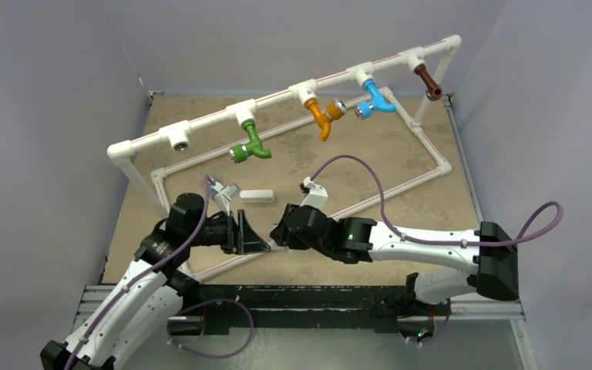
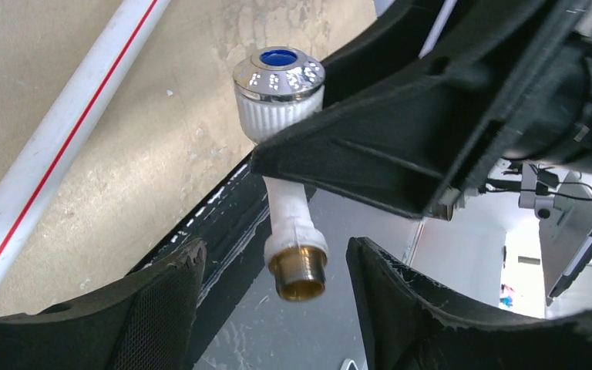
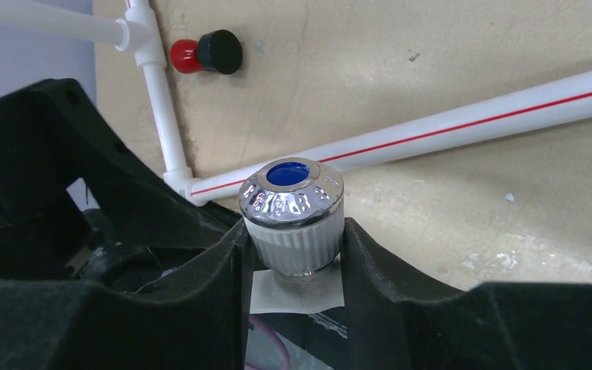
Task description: Install the water faucets
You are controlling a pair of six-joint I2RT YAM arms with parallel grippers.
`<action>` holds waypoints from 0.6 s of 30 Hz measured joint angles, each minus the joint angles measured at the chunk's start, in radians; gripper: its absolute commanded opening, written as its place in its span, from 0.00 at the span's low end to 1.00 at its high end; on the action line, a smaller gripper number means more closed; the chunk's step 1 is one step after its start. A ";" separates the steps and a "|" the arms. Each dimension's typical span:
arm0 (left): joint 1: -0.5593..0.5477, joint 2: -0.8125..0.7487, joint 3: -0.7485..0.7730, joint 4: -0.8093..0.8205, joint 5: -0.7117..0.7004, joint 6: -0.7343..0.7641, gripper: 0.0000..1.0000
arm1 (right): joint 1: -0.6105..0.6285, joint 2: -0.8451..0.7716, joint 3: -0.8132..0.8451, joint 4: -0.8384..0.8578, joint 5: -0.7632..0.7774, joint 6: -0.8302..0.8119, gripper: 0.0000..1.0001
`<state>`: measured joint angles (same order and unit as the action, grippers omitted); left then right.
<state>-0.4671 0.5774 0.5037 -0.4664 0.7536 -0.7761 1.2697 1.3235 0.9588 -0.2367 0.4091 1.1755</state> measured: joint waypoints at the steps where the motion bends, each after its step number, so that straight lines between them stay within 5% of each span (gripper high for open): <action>1: 0.000 0.013 0.000 0.000 -0.001 0.000 0.65 | 0.002 0.013 0.014 -0.004 0.005 0.004 0.00; 18: -0.001 0.077 0.000 -0.038 -0.045 -0.018 0.43 | 0.022 0.176 0.173 -0.074 0.049 0.017 0.00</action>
<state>-0.4679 0.6544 0.5034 -0.5041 0.7090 -0.7937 1.2915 1.4994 1.1316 -0.3111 0.4583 1.1927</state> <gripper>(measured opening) 0.470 0.426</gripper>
